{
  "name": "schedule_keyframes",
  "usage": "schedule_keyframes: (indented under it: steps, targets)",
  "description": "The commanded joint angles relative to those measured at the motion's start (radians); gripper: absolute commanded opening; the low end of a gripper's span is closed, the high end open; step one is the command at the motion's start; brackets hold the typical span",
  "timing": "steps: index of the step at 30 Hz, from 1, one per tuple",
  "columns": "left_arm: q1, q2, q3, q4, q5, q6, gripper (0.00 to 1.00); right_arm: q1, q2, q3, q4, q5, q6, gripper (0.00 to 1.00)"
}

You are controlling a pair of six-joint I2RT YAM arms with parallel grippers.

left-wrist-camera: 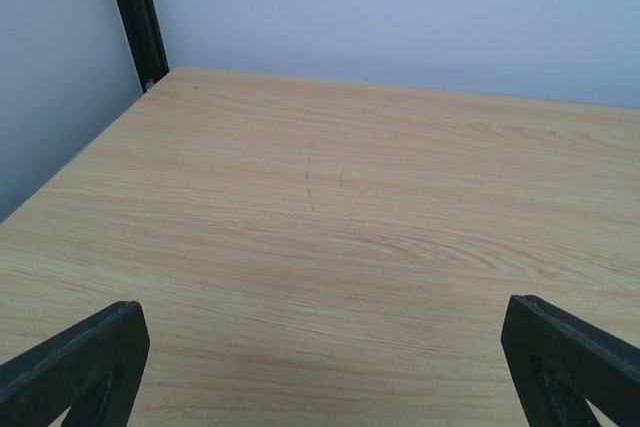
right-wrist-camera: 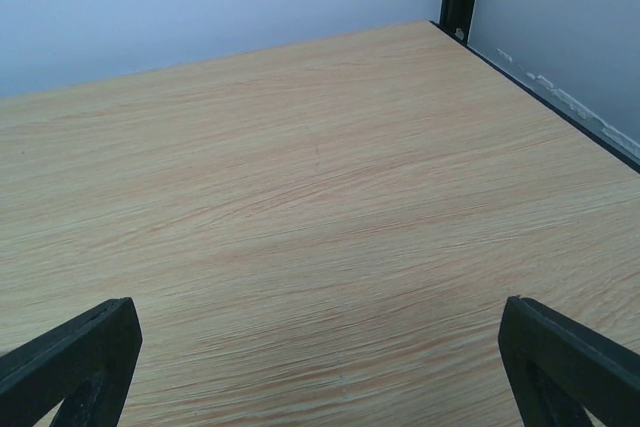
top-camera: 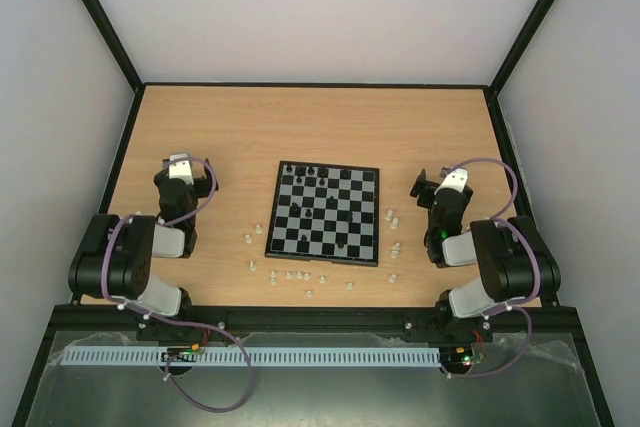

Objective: Set up the chess pieces on the board
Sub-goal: Pick up the chess piece from the chessboard.

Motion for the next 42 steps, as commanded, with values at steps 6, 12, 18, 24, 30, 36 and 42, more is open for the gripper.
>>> schedule_keyframes:
  steps: [6,12,18,24,30,36,42]
  targets:
    - [-0.035,-0.256,0.062,-0.272,-0.041,0.006,1.00,-0.003,-0.281,0.110,-0.432,-0.036,0.033,0.99]
    - [-0.095,-0.468,0.121,-0.474,-0.010,0.022,1.00,-0.001,-0.562,0.223,-0.787,-0.056,0.125,0.98]
    - [-0.202,-0.586,0.222,-0.638,-0.007,0.028,1.00,-0.001,-0.676,0.428,-1.124,-0.154,0.275,0.98]
    - [-0.280,-0.683,0.361,-0.854,0.010,-0.132,0.99,-0.001,-0.628,0.645,-1.316,-0.458,0.337,0.99]
    - [-0.302,-0.710,0.413,-0.930,0.122,-0.353,1.00,-0.003,-0.652,0.669,-1.377,-0.487,0.478,0.99]
    - [-0.313,-0.635,0.480,-1.042,0.235,-0.380,0.99,-0.001,-0.614,0.665,-1.381,-0.647,0.430,0.98]
    - [-0.323,-0.632,0.466,-1.052,0.341,-0.409,1.00,0.043,-0.532,0.661,-1.453,-0.703,0.391,0.99]
